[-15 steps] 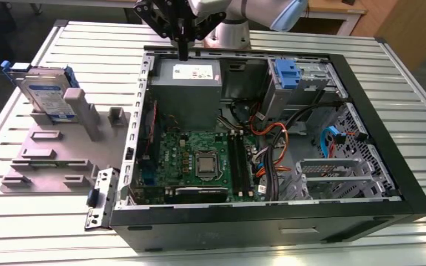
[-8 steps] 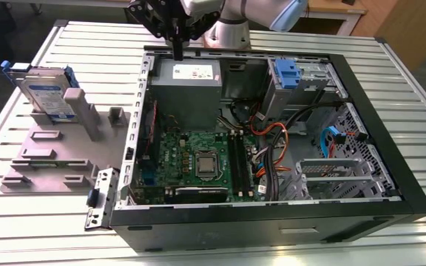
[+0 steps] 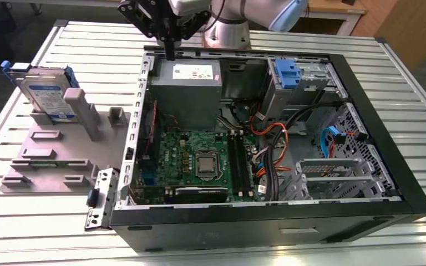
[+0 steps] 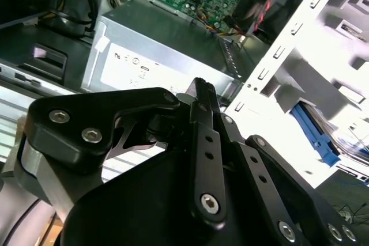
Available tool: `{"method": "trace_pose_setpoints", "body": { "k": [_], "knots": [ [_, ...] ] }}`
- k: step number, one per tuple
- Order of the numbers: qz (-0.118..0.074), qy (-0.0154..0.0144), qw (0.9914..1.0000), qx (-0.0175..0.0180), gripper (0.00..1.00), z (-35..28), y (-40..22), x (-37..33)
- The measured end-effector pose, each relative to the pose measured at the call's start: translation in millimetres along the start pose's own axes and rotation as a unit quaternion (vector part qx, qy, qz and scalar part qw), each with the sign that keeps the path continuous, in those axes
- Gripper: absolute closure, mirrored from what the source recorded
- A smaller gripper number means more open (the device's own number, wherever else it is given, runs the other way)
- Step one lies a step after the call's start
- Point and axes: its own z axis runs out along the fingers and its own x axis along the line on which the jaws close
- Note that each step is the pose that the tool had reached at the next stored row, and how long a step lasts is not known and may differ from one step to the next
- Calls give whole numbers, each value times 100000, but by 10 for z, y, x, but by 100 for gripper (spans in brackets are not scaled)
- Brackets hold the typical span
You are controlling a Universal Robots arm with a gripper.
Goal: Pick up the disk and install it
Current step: 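Reach for the disk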
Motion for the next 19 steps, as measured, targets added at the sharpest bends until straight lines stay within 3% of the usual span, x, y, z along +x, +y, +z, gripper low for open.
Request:
{"method": "trace_pose_setpoints", "body": {
  "k": [10,19],
  "knots": [
    [-3,-3,100000,0,89,-1,-15,194],
    [9,-3,100000,4,89,-1,-17,218]
  ]
}}
